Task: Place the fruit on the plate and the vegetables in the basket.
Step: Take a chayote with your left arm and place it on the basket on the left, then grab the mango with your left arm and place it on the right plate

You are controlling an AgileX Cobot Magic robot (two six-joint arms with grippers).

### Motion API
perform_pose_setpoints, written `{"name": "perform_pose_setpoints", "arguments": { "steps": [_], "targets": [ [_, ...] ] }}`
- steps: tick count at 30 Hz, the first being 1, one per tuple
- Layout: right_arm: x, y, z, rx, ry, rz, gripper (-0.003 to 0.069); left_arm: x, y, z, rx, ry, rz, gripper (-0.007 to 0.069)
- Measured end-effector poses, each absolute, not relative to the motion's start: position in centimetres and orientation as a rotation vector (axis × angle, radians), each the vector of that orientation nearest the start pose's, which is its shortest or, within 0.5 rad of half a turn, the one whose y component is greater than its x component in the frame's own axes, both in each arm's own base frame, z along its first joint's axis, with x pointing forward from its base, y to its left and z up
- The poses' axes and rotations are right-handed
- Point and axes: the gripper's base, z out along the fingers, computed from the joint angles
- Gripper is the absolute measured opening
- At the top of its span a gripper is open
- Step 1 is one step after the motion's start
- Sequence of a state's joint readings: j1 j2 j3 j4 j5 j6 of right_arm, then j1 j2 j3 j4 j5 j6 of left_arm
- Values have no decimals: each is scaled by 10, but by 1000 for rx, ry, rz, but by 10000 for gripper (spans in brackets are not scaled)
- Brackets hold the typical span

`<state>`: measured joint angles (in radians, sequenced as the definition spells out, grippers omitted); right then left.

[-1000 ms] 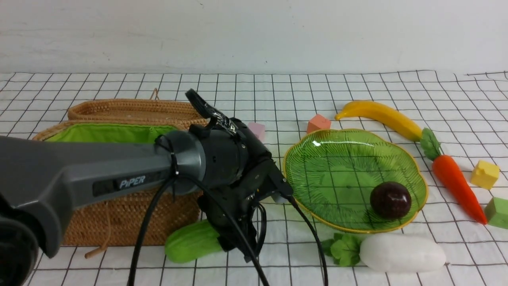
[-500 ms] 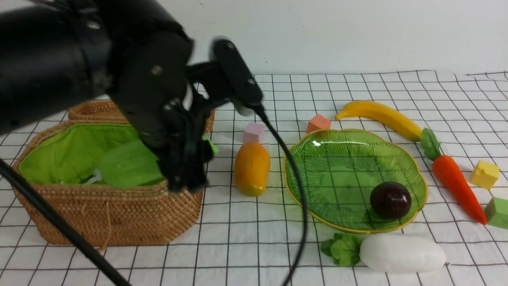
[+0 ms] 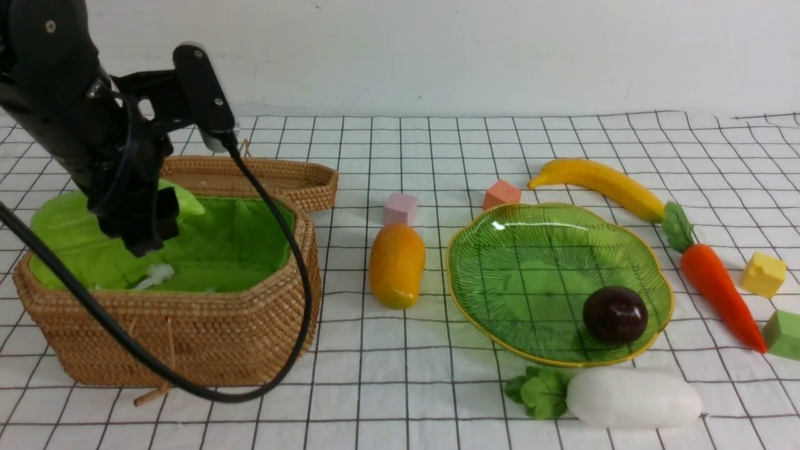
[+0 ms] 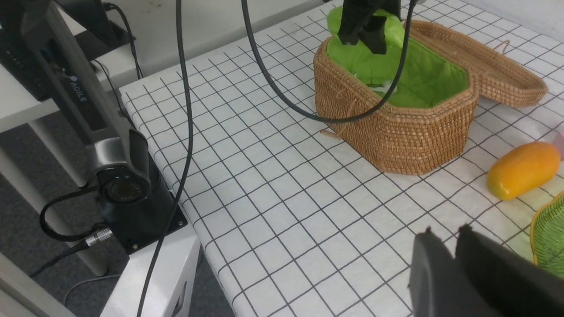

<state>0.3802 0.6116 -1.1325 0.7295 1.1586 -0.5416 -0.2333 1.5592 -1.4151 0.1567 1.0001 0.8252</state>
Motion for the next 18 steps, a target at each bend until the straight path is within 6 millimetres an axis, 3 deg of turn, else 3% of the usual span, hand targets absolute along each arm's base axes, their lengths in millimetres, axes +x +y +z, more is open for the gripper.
{"name": "perform_pose_setpoints", "arguments": {
  "steps": [3,6,9,11,14,15,17,18],
  "targets": [
    [28,69,449,-941,1733,744,101,329,-65,337,1389,2232,424,582],
    [30,68,450,-920,1721,718,102,331,-65,339,1377,2199,440,645],
    [31,68,450,-913,1716,713,106,331,-69,339,1276,2232,358,629],
    [31,68,450,-912,1716,708,106,331,-74,339,1179,2264,268,583],
    [33,66,449,-897,1738,690,109,322,-111,340,938,2331,-33,342],
    [33,66,449,-890,1745,688,109,321,-115,340,905,2340,-66,325],
    [36,63,446,-834,1809,669,110,309,-155,336,802,2403,-271,126],
    [36,62,445,-809,1839,673,111,306,-167,333,787,2424,-308,93]
  ]
}}
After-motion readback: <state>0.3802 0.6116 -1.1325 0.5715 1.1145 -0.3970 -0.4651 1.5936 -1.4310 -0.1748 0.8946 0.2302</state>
